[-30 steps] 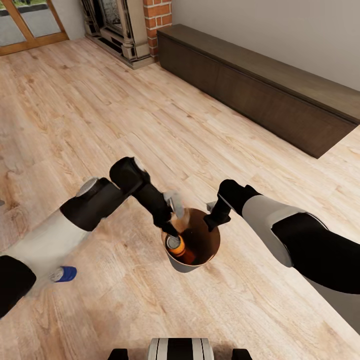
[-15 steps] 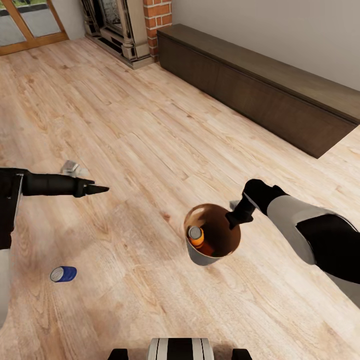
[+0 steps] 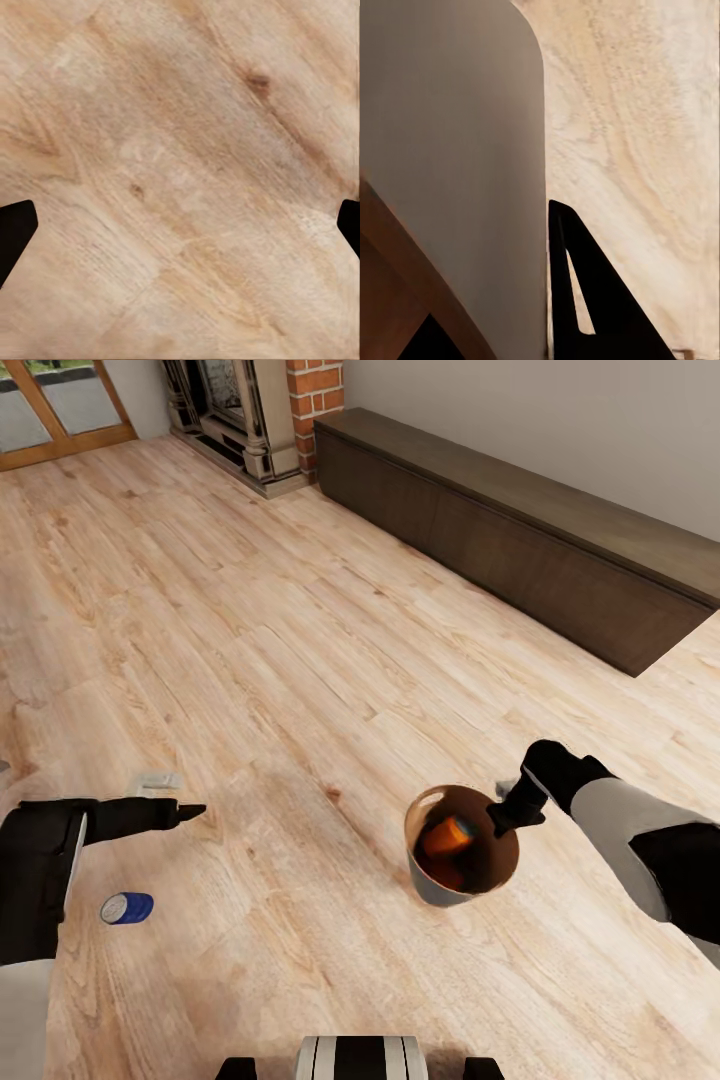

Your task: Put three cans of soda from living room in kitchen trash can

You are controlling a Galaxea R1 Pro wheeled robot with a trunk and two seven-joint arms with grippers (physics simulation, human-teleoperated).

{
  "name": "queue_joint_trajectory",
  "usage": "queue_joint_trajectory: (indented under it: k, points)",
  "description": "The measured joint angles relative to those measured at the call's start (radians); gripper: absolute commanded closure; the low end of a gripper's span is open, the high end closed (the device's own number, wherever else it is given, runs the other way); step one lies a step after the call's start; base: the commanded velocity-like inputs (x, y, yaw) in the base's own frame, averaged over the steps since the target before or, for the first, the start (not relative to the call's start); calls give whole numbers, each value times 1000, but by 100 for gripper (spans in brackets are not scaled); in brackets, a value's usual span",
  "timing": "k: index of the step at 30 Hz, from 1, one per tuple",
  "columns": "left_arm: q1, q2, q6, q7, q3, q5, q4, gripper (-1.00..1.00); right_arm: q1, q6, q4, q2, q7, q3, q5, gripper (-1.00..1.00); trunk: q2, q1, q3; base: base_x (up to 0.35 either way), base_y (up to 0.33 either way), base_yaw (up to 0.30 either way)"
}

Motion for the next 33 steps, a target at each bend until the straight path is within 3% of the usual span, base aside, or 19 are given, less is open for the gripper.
queue_joint_trajectory:
  k: [1, 2, 4, 5, 7, 8, 10, 12, 18, 33]
  points:
    - [3, -12, -8, 3, 8, 0, -1, -100, 16, -1, -22, -1, -1, -2, 11, 100, 0, 0, 0, 0, 0, 0]
    - [11, -38, -34, 10, 20, 0, -3, -100, 51, -7, -78, -3, -8, -30, 24, 100, 0, 0, 0, 0, 0, 0]
    - [21, -73, -70, 31, 31, -1, -6, -100, 118, 1, -183, -4, -33, -96, -7, 100, 0, 0, 0, 0, 0, 0]
    - [23, -81, -79, 40, 33, -2, -7, -100, 142, 11, -218, -3, -42, -118, -36, 100, 0, 0, 0, 0, 0, 0]
    - [28, -97, -95, 64, 37, -2, -8, -100, 203, 15, -310, -3, -70, -174, -55, 100, 0, 0, 0, 0, 0, 0]
    - [30, -105, -102, 78, 38, -1, -7, -100, 255, 9, -367, -4, -84, -235, -39, 100, 0, 0, 0, 0, 0, 0]
    - [32, -115, -106, 85, 39, -1, -7, -100, 293, 6, -396, -6, -95, -278, -2, 100, 0, 0, 0, 0, 0, 0]
    - [33, -132, -110, 90, 40, -5, -3, -100, 318, -25, -417, -23, -101, -317, 7, 100, 0, 0, 0, 0, 0, 0]
    - [34, -145, -112, 93, 40, -10, 0, -100, 332, -54, -426, -34, -103, -331, -17, 100, 0, 0, 0, 0, 0, 0]
    - [34, -146, -110, 152, 40, 0, -2, -100, 333, -62, -427, -32, -109, -333, -6, 100, 0, 0, 0, 0, 0, 0]
